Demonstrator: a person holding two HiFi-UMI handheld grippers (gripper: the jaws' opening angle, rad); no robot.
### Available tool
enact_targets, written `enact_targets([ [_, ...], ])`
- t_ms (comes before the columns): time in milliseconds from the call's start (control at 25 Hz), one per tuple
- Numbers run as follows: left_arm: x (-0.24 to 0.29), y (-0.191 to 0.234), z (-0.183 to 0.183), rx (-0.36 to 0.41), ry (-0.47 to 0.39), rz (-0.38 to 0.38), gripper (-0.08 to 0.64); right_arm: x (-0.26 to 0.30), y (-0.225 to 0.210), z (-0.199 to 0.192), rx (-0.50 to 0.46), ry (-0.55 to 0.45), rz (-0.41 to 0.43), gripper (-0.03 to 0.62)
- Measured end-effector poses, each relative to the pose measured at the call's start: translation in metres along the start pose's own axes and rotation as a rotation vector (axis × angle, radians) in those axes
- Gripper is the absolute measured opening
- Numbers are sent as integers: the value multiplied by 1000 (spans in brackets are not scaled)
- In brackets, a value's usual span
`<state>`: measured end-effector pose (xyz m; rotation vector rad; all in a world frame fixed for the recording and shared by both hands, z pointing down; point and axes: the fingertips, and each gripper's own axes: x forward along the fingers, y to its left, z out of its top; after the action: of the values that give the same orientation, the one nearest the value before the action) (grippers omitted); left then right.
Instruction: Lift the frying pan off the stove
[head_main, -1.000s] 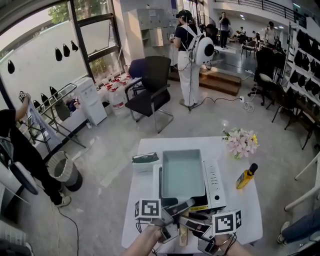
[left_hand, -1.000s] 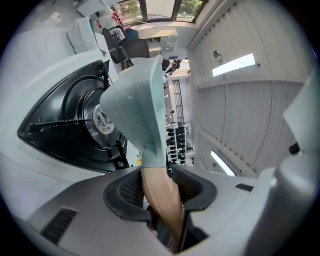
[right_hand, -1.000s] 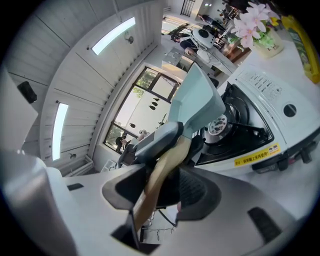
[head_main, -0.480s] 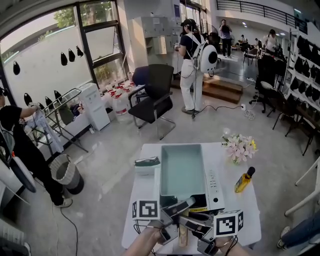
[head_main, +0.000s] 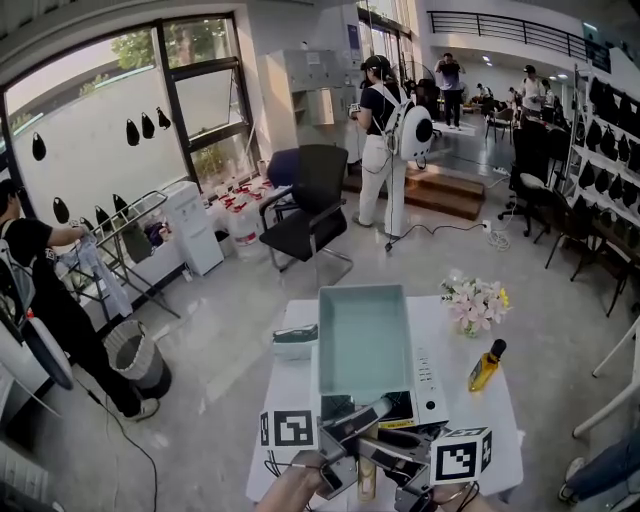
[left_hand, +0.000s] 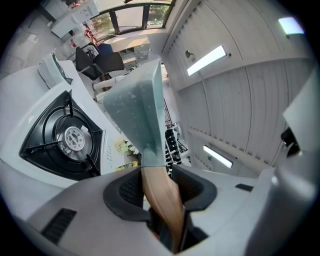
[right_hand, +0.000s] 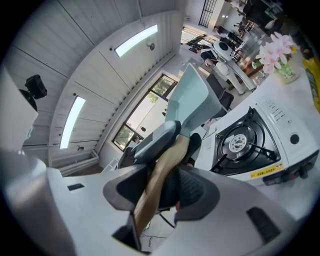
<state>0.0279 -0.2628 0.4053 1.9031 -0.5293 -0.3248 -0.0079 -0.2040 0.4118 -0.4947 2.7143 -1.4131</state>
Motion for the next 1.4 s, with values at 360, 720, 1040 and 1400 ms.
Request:
enact_targets([
  [360, -8, -33, 1, 61, -30, -23, 149, -8, 28, 4, -44, -23, 20, 169],
  [720, -10, -48, -3, 90, -40, -29, 149, -14, 42, 4, -41, -48, 44, 166],
  [1040, -12, -61, -3, 111, -50, -48, 149, -18, 54, 7, -55, -60, 54, 164],
  [1400, -17, -64, -2, 123, -57, -48, 149, -15, 58, 5, -63, -58, 53, 156],
])
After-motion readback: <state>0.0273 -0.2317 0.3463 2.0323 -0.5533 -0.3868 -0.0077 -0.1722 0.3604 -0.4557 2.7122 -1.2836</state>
